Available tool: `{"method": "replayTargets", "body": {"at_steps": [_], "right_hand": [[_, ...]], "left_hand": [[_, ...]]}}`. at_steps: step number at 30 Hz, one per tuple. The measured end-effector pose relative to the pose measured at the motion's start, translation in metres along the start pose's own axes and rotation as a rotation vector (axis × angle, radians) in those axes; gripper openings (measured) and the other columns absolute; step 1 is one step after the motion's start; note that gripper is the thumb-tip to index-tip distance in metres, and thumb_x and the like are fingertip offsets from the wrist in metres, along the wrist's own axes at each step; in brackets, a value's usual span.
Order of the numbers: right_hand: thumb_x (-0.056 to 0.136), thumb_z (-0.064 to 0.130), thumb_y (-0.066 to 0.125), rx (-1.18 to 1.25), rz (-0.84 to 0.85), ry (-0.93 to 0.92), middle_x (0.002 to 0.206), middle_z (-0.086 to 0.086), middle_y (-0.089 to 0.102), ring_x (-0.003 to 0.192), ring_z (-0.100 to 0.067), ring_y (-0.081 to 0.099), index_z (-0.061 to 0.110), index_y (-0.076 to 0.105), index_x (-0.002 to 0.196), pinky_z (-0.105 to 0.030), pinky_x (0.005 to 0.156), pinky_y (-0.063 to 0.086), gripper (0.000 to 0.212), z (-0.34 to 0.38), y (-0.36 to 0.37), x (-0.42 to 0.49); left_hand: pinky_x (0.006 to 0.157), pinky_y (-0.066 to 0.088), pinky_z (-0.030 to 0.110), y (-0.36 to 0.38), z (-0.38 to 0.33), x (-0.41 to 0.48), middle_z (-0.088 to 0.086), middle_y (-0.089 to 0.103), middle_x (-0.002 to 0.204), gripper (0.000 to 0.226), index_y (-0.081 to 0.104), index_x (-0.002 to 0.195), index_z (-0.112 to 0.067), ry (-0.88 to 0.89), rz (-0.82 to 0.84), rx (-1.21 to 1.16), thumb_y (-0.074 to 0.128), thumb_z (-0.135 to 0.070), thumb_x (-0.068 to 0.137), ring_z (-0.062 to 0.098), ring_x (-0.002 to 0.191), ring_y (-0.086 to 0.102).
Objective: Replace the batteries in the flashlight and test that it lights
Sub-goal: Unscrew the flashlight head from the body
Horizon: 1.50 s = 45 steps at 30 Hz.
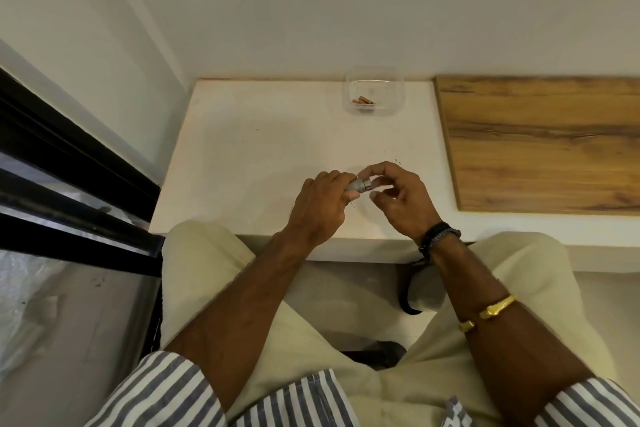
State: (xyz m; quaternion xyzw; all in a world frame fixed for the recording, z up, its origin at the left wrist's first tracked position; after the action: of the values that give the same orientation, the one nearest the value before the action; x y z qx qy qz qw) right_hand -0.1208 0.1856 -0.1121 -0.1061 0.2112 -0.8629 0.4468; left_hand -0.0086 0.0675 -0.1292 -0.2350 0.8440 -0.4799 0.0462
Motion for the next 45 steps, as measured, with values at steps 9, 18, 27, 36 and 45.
{"method": "replayTargets", "body": {"at_steps": [9, 18, 27, 36, 45], "right_hand": [[0.100, 0.025, 0.063, -0.059, -0.037, 0.039, 0.086, 0.008, 0.070, 0.075, -0.007, 0.067, 0.017, 0.070, 0.101, -0.024, 0.068, 0.052, 0.011, -0.002, 0.000, 0.001], [0.094, 0.045, 0.066, -0.050, -0.051, 0.123, 0.076, 0.005, 0.072, 0.061, -0.004, 0.068, 0.015, 0.072, 0.097, -0.030, 0.061, 0.053, 0.030, -0.005, -0.003, 0.001], [0.090, 0.045, 0.071, 0.019, -0.049, 0.179, 0.092, 0.004, 0.073, 0.070, -0.006, 0.071, 0.019, 0.069, 0.110, -0.026, 0.059, 0.058, 0.033, -0.007, -0.006, 0.001], [0.089, 0.023, 0.077, 0.067, 0.046, 0.129, 0.120, 0.001, 0.068, 0.098, -0.015, 0.070, 0.025, 0.062, 0.128, -0.030, 0.078, 0.062, 0.041, -0.002, -0.006, 0.000], [0.087, 0.007, 0.077, 0.031, 0.042, 0.041, 0.111, -0.001, 0.073, 0.099, -0.021, 0.070, 0.017, 0.072, 0.115, -0.037, 0.088, 0.060, 0.031, -0.003, -0.007, 0.000]], "left_hand": [[0.084, 0.040, 0.034, 0.011, 0.001, 0.003, 0.010, 0.067, 0.115, 0.030, 0.060, 0.124, -0.010, 0.009, 0.042, -0.014, 0.061, -0.019, 0.096, 0.027, 0.099, 0.059], [0.085, 0.044, 0.037, 0.012, 0.003, 0.002, 0.007, 0.067, 0.115, 0.030, 0.059, 0.124, -0.012, 0.042, 0.034, 0.026, 0.062, -0.017, 0.095, 0.024, 0.099, 0.058], [0.086, 0.041, 0.034, 0.018, 0.008, 0.004, 0.008, 0.066, 0.116, 0.033, 0.059, 0.124, -0.012, -0.014, 0.070, -0.023, 0.067, -0.016, 0.092, 0.024, 0.100, 0.057], [0.087, 0.044, 0.037, 0.017, 0.008, 0.004, 0.011, 0.066, 0.117, 0.036, 0.060, 0.125, -0.009, -0.017, 0.065, -0.032, 0.068, -0.017, 0.091, 0.026, 0.101, 0.058], [0.090, 0.042, 0.038, 0.017, 0.008, 0.003, 0.011, 0.066, 0.122, 0.037, 0.059, 0.128, -0.010, -0.017, 0.091, 0.023, 0.066, -0.019, 0.093, 0.028, 0.105, 0.058]]}}
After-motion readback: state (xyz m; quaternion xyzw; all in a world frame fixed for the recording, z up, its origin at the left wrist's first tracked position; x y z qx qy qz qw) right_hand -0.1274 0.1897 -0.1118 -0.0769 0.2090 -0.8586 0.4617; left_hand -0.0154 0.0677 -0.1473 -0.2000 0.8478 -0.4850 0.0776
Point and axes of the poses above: each hand's wrist, its own x-axis towards the middle knuckle, its own y-axis out of the palm, z = x × y, the point moved 4 cm from there along x, towards the middle knuckle
